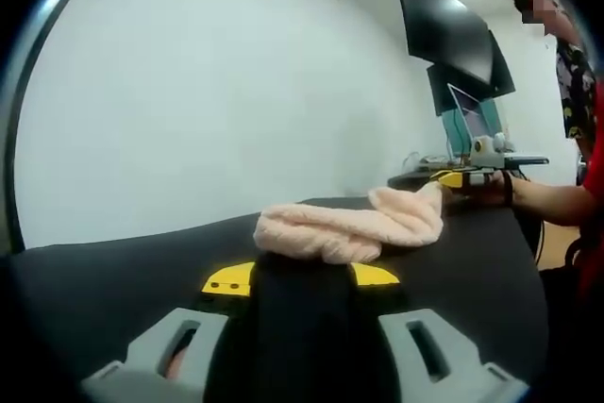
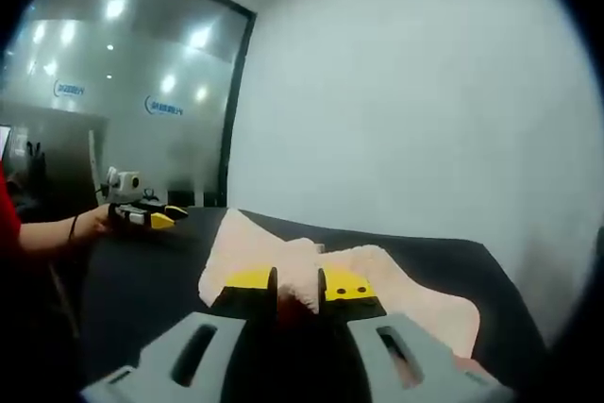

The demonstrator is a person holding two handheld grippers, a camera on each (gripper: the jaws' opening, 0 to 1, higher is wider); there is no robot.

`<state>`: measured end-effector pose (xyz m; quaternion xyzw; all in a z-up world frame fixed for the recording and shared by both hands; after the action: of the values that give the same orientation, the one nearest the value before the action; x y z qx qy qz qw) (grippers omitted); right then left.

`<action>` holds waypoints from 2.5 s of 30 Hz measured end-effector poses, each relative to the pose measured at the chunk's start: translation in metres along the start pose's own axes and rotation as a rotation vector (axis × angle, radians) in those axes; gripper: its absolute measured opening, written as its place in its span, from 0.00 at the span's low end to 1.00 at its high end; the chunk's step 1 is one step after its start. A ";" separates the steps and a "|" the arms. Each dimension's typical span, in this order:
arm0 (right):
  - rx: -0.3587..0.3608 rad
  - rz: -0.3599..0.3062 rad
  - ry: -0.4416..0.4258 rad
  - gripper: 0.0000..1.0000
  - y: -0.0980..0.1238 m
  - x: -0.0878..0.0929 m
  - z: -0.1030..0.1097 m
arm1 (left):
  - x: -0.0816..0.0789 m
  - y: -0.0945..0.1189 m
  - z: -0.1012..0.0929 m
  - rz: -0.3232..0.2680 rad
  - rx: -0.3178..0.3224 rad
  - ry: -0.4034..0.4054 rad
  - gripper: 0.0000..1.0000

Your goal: Fold the towel on the table until its edges align and the towel forms a compact rectangular stack.

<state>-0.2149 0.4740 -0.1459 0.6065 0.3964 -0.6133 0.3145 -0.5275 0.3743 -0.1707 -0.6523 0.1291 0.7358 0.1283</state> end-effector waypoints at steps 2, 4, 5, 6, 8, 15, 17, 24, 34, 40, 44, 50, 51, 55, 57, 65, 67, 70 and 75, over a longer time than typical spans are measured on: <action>0.001 0.004 0.005 0.15 -0.001 0.001 0.000 | 0.001 0.000 0.000 0.004 -0.001 -0.001 0.39; 0.000 0.003 0.006 0.15 -0.001 0.001 -0.001 | 0.002 -0.002 0.001 0.012 -0.001 -0.001 0.39; 0.000 0.003 0.007 0.15 -0.001 0.001 -0.001 | 0.003 -0.003 0.001 0.017 -0.001 -0.001 0.39; 0.001 0.003 0.009 0.15 -0.001 0.001 -0.002 | 0.003 -0.004 -0.001 0.020 0.002 -0.002 0.39; 0.001 0.001 0.013 0.15 -0.001 0.001 -0.002 | 0.004 -0.008 -0.002 0.030 0.016 0.009 0.40; 0.010 0.003 0.024 0.15 -0.001 0.001 -0.004 | -0.009 -0.031 0.009 0.022 0.022 0.089 0.40; 0.009 0.004 0.035 0.15 0.000 0.002 -0.001 | -0.001 -0.047 0.019 0.076 0.023 0.054 0.41; 0.010 0.003 0.034 0.15 0.000 0.002 -0.003 | -0.012 -0.079 0.034 0.092 0.033 0.100 0.43; 0.001 -0.005 0.036 0.15 0.000 0.000 -0.001 | -0.021 -0.099 0.037 0.079 0.066 0.150 0.38; -0.004 -0.005 0.037 0.15 0.000 0.001 0.000 | -0.012 -0.102 0.029 0.123 0.067 0.140 0.18; -0.006 -0.004 0.041 0.15 -0.001 0.001 -0.001 | -0.027 -0.097 0.026 0.108 0.047 0.128 0.02; -0.006 -0.010 0.039 0.15 0.000 0.000 -0.002 | -0.048 -0.086 0.030 0.114 0.019 0.051 0.00; -0.006 -0.012 0.039 0.15 0.000 -0.001 -0.001 | -0.055 -0.083 0.032 0.106 0.014 0.049 0.00; 0.003 -0.020 0.033 0.15 0.001 -0.002 -0.003 | -0.089 -0.070 0.041 0.050 -0.022 0.051 0.00; 0.005 -0.024 0.030 0.15 0.001 -0.003 -0.004 | -0.104 -0.064 0.038 0.038 -0.031 0.025 0.00; 0.009 -0.019 0.032 0.15 0.001 -0.002 -0.003 | -0.170 -0.036 0.060 -0.006 -0.135 -0.108 0.00; 0.010 -0.016 0.032 0.15 0.002 -0.002 -0.003 | -0.179 -0.031 0.069 0.007 -0.153 -0.136 0.00; 0.010 -0.019 0.030 0.15 0.002 -0.002 -0.003 | -0.192 -0.018 0.075 -0.006 -0.171 -0.148 0.00; 0.005 -0.032 0.011 0.15 0.002 -0.005 -0.004 | -0.214 0.008 0.077 -0.080 -0.172 -0.094 0.00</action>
<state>-0.2107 0.4754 -0.1410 0.6040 0.4064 -0.6160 0.3009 -0.5772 0.3899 0.0508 -0.6303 0.0331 0.7682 0.1073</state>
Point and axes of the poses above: the point that each gripper's makers call its tool centre point, and the gripper's own axes: y roughly backward along the fingers, z roughly to its left, x roughly out of its underside, the point moved 1 cm from there along y, roughly backward along the fingers, and after that the axes turned 4 degrees about x, right-handed, at the moved point
